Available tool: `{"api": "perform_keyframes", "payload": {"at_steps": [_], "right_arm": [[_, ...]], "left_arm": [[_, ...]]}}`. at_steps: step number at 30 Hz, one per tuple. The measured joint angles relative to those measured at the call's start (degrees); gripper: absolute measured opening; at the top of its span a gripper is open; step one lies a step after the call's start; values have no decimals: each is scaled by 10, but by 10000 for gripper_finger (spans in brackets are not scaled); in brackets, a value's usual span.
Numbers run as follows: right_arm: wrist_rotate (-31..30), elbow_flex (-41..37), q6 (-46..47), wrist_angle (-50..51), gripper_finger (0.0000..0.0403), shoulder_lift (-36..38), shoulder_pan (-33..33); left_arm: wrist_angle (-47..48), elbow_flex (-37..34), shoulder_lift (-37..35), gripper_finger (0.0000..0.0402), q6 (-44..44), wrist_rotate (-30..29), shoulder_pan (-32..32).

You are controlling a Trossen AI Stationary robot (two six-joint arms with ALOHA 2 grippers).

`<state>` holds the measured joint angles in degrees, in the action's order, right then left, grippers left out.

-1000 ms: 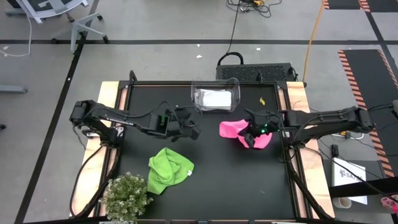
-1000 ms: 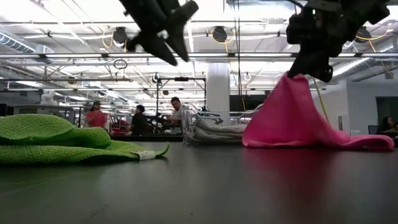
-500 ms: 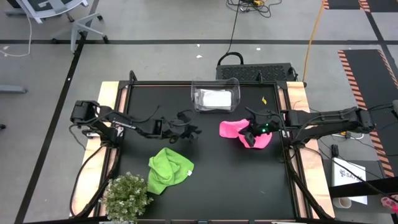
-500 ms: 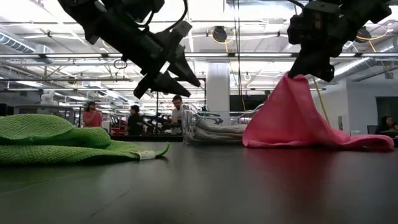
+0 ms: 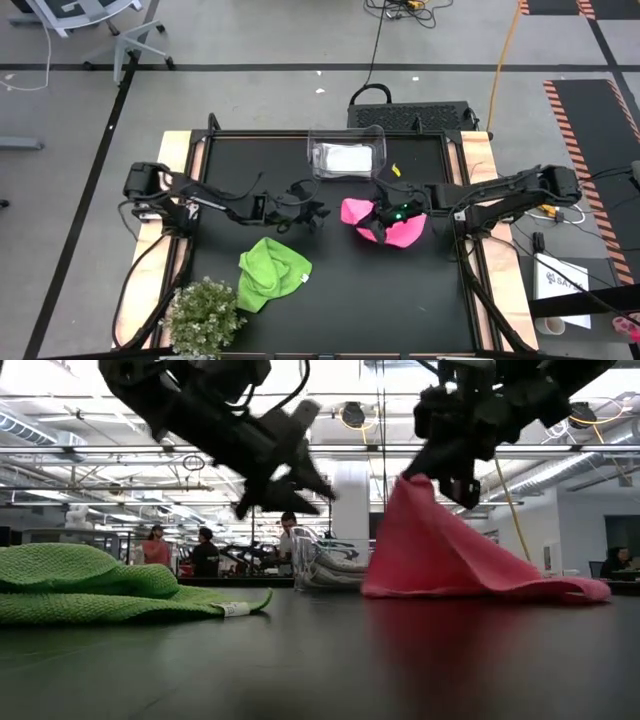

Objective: Fold microfiber towels
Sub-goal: Fold the pink microfiber cloth

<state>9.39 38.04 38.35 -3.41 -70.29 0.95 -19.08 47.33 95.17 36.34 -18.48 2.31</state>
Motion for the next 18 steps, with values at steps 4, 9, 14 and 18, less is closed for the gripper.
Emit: {"api": "perform_keyframes", "payload": {"at_steps": [4, 9, 14, 18], "right_arm": [[60, 1, 26, -87, 0, 1, -10], [69, 1, 44, -110, 0, 29, -22], [57, 0, 45, -82, 0, 42, -22], [57, -1, 45, -47, 0, 50, -22]], "left_arm": [[-87, 10, 43, 166, -43, 34, 0], [-96, 39, 73, 166, -124, 92, 0], [-75, 51, 77, 166, -181, 105, -1], [-30, 54, 65, 166, -188, 138, -9]]}}
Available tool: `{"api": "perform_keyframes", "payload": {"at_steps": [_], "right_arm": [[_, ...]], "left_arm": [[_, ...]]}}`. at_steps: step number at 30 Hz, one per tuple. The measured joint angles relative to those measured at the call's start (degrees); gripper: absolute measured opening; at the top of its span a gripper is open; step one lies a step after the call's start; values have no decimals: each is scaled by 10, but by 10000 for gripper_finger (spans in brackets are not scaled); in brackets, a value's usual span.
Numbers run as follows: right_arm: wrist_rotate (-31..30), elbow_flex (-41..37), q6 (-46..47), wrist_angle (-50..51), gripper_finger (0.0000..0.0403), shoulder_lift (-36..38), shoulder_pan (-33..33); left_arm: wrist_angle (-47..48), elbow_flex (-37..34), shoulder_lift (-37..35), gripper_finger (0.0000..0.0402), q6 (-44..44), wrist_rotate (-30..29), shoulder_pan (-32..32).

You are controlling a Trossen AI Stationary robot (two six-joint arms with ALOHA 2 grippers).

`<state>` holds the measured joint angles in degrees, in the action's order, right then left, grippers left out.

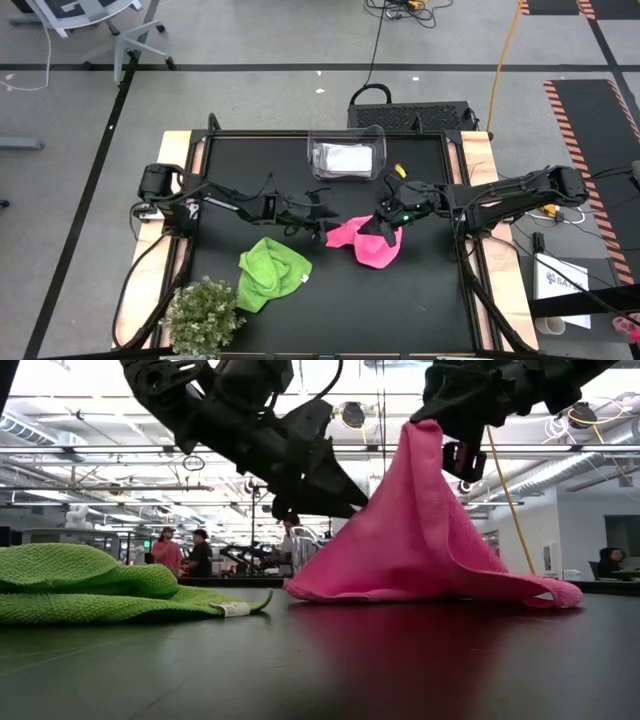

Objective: Fold microfiber towels
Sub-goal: Fold the pink microfiber cloth

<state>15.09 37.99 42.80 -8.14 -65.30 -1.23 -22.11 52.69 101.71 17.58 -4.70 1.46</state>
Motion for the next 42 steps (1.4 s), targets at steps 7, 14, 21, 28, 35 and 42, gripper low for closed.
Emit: {"api": "perform_keyframes", "payload": {"at_steps": [7, 14, 21, 28, 35, 42], "right_arm": [[0, 1, 1, 23, 0, 7, 5], [-1, 1, 1, 24, 0, 9, 5], [-2, 1, 0, 23, 0, 9, 4], [-2, 1, -1, 22, 0, 9, 4], [-2, 1, -4, 21, 0, 9, 4], [-2, 1, -4, 21, 0, 9, 4]], "left_arm": [[46, 1, -9, 166, -15, 67, -6], [105, 1, -4, 166, -36, 56, -8], [132, 1, -4, 166, -42, 42, -13], [170, 1, -4, 166, -42, 23, -19], [157, 0, 30, 166, -13, 66, -20], [136, 3, 73, 163, 34, 100, -13]]}}
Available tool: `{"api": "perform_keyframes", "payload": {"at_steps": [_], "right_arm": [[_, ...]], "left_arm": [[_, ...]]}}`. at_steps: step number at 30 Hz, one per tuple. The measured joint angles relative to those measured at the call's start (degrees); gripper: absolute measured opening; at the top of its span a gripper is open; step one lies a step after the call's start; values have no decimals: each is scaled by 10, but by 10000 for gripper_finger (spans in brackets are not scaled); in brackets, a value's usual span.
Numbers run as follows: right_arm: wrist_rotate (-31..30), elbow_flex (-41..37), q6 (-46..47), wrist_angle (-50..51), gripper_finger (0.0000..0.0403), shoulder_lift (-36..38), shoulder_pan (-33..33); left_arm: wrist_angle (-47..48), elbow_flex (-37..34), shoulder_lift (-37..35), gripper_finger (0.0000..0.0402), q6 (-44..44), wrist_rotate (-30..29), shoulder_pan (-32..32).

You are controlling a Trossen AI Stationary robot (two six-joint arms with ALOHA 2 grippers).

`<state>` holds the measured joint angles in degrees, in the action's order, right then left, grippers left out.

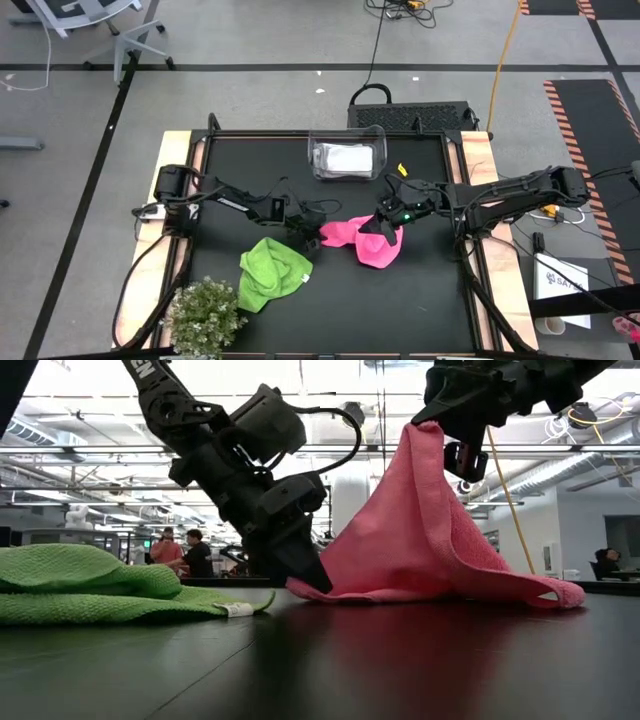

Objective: Fold microfiber towels
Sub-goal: Fold the pink microfiber cloth

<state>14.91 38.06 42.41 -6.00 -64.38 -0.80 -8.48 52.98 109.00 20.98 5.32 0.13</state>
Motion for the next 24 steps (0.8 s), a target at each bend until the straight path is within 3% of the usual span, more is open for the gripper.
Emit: {"api": "perform_keyframes", "payload": {"at_steps": [3, 7, 9, 16, 24], "right_arm": [[1, 0, 0, 3, 0, 0, 0], [1, 0, 0, 3, 0, 0, 0], [-1, 0, 0, 3, 0, 0, 0], [2, 0, 4, 1, 0, 30, 13], [22, 58, -11, -26, 0, 133, 67]], "left_arm": [[8, 0, -8, 134, 11, -7, 0], [32, -3, -40, 39, 14, -8, -1], [51, -3, -70, 13, 19, -10, -1], [187, -2, -208, 4, 15, -111, -1], [204, 21, -383, 2, 10, -165, -27]]}}
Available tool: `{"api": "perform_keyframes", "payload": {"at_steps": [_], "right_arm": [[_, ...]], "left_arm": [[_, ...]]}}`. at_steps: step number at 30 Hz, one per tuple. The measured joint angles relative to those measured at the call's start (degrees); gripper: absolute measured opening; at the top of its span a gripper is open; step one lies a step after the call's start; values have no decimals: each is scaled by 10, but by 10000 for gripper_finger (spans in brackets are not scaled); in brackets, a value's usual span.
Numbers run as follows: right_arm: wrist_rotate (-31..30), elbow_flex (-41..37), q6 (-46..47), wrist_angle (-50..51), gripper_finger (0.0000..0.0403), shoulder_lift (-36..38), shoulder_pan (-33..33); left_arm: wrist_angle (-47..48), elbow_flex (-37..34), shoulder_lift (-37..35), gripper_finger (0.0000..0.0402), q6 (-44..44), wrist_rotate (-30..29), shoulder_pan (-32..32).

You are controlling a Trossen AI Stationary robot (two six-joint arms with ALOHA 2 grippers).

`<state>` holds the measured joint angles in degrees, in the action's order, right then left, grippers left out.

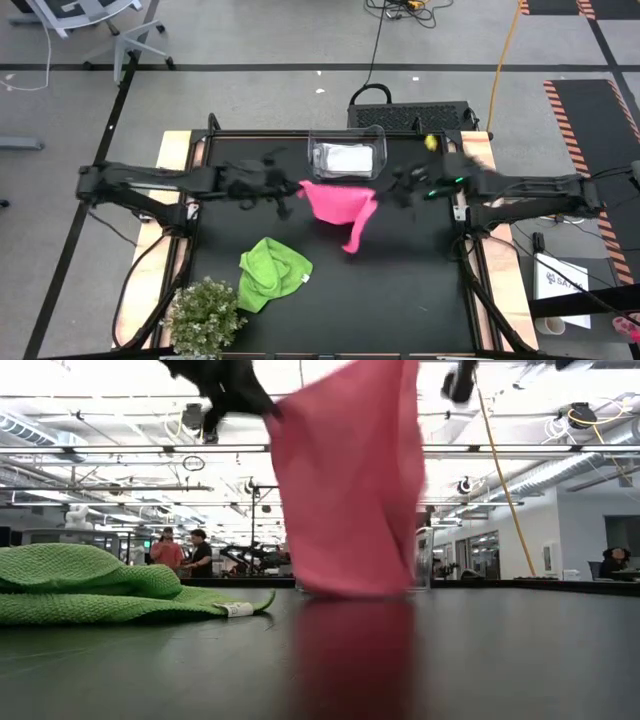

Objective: Fold microfiber towels
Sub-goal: Fold the pink microfiber cloth

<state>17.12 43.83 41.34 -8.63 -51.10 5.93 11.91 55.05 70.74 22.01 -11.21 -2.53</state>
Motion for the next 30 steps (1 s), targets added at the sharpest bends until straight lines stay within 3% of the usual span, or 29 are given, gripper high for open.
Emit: {"api": "perform_keyframes", "payload": {"at_steps": [5, 12, 18, 30], "right_arm": [[10, 67, -42, 14, 0, 45, 32], [68, 79, -14, 153, 0, 36, 11], [54, 79, -29, 279, 0, 35, 37], [53, 79, -153, 341, 0, 51, 184]], "left_arm": [[11, 66, -57, 1, -61, -11, 1], [105, 158, -43, 1, -78, -24, 36], [138, 160, -10, 1, -54, -29, 41], [83, 161, 45, 1, -85, -30, -24]]}}
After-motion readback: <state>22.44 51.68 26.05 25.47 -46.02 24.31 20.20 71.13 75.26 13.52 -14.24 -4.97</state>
